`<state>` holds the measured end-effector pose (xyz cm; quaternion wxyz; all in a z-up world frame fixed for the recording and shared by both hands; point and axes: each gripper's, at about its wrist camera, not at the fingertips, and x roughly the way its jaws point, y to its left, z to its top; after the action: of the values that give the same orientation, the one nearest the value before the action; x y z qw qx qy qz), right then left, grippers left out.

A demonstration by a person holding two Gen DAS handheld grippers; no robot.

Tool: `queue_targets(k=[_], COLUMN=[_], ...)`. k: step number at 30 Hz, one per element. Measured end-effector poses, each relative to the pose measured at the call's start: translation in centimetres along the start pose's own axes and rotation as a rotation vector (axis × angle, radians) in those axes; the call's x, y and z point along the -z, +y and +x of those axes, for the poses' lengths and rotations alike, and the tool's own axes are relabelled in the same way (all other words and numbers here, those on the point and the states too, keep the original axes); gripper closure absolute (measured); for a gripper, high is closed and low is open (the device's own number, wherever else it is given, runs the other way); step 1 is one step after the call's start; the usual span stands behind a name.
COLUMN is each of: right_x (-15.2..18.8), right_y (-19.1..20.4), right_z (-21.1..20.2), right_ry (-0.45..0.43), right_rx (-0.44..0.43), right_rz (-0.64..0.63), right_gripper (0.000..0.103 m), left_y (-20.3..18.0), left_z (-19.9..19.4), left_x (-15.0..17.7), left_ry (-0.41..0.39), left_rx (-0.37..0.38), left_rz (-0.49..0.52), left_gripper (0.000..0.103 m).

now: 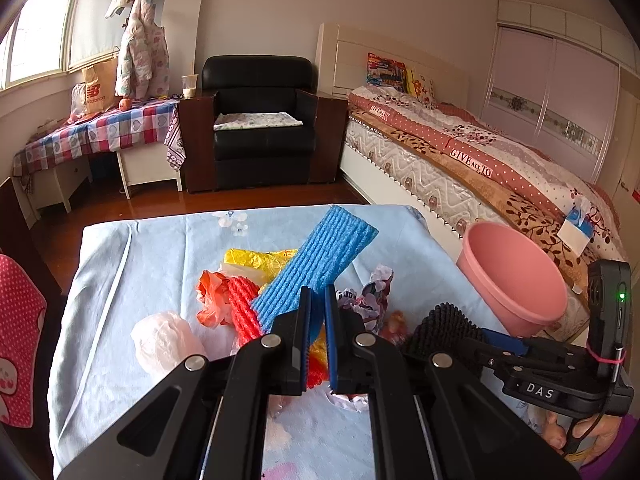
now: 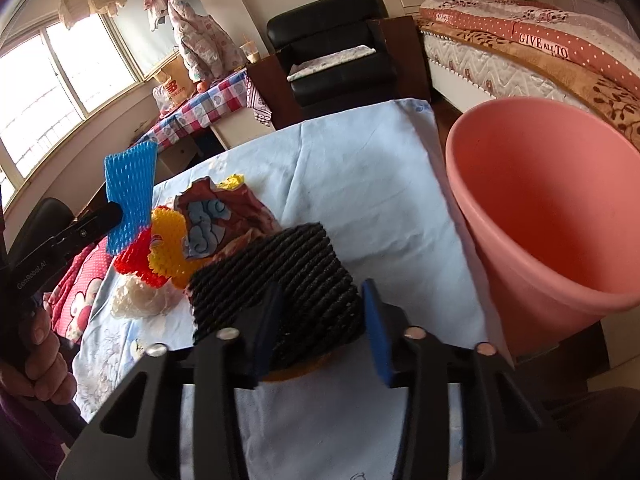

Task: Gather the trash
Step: 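Close the right gripper on the black scrubbing pad and lift it, then carry the black pad over the pink bucket and open the right gripper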

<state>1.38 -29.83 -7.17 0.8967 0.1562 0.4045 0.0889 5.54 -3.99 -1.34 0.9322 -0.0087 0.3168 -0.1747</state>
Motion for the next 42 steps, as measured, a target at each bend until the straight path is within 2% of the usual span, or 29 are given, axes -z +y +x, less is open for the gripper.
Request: queue_targets(k=[2, 7, 21, 28, 33, 42], right_x=[0.0, 0.2, -0.7, -1.5, -2.0, -2.8], right_y=[0.1, 0.5, 0.3, -1.1, -2.5, -7.4], right_z=[-0.1, -0.8, -4.6, -6.6, -7.8, -10.2], right_ry=[-0.001, -0.014, -0.132, -0.190, -0.236, -0.308], right_rx=[-0.007, -0.022, -0.044, -0.040, -0.004, 0.153], right_rz=[-0.003, -0.015, -0.007, 0.036, 0.068, 0.158], right_gripper=[0.083, 0.090, 0.093, 0.093, 0.093, 0.093], left_y=[-0.2, -0.4, -1.8, -3.6, -5.4, -10.4], left_z=[-0.1, -0.4, -1.6, -2.1, -2.2, -0.6], left_x=[0.1, 0.1, -0.6, -1.3, -2.1, -3.3], left_ry=[0.002, 0.003, -0.017, -0.037, -0.050, -0.040], left_rx=[0.001, 0.003, 0.022, 0.048, 0.082, 0.172], left_rz=[-0.004, -0.013, -0.014, 0.009, 0.034, 0.100], left_gripper=[0.097, 0.097, 0.097, 0.097, 0.098, 0.098])
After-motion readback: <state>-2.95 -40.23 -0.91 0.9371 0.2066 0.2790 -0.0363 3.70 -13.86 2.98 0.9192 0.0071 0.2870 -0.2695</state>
